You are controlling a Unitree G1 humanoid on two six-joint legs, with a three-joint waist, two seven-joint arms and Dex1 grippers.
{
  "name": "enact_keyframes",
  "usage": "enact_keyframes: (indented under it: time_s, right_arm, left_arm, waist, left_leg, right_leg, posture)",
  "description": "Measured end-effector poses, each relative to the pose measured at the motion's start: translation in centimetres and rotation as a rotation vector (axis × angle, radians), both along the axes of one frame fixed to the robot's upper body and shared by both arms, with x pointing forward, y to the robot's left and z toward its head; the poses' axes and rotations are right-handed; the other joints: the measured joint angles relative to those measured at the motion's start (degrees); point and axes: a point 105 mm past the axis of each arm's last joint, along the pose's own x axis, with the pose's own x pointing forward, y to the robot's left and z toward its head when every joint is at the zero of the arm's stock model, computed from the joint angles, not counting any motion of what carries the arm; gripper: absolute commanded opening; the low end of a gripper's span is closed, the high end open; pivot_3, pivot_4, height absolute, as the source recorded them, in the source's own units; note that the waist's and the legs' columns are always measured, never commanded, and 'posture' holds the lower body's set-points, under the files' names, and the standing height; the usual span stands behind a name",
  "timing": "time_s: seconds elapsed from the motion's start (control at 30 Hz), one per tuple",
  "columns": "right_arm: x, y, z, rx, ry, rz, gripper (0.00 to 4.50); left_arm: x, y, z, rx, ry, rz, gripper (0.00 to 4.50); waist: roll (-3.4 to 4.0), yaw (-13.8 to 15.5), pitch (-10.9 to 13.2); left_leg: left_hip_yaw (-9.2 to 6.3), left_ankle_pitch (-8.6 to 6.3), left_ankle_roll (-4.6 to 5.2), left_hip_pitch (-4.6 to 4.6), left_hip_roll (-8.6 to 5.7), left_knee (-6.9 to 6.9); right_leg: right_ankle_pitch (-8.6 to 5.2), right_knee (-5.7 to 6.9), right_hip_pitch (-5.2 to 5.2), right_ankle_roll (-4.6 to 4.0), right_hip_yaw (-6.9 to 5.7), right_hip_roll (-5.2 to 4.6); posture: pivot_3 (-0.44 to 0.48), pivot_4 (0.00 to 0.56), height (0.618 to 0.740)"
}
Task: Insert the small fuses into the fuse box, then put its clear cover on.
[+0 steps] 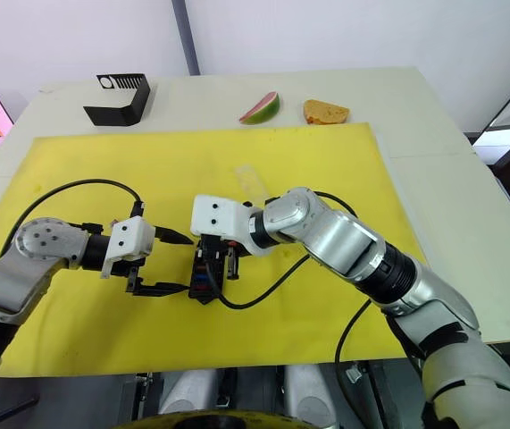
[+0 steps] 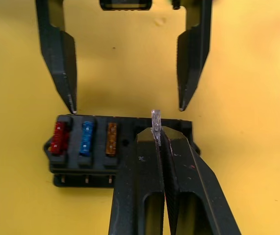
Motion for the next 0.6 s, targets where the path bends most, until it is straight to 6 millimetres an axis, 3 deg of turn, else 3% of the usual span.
enact_keyframes:
  time_s: [0.6]
  right_arm:
    - [0.20, -0.48, -0.74, -0.043, -0.013, 0.013, 0.00]
  left_arm:
    - [0.36, -0.36, 0.32, -0.006, 0.011, -0.009, 4.48]
  waist:
    - [-0.01, -0.03, 0.00]
  left_leg:
    - [0.00, 0.00, -0.01, 0.02, 0.00, 0.01]
  right_leg:
    - [0.00, 0.02, 0.00, 0.00, -0.01, 0.01]
  posture:
    - [0.000, 0.150, 0.740]
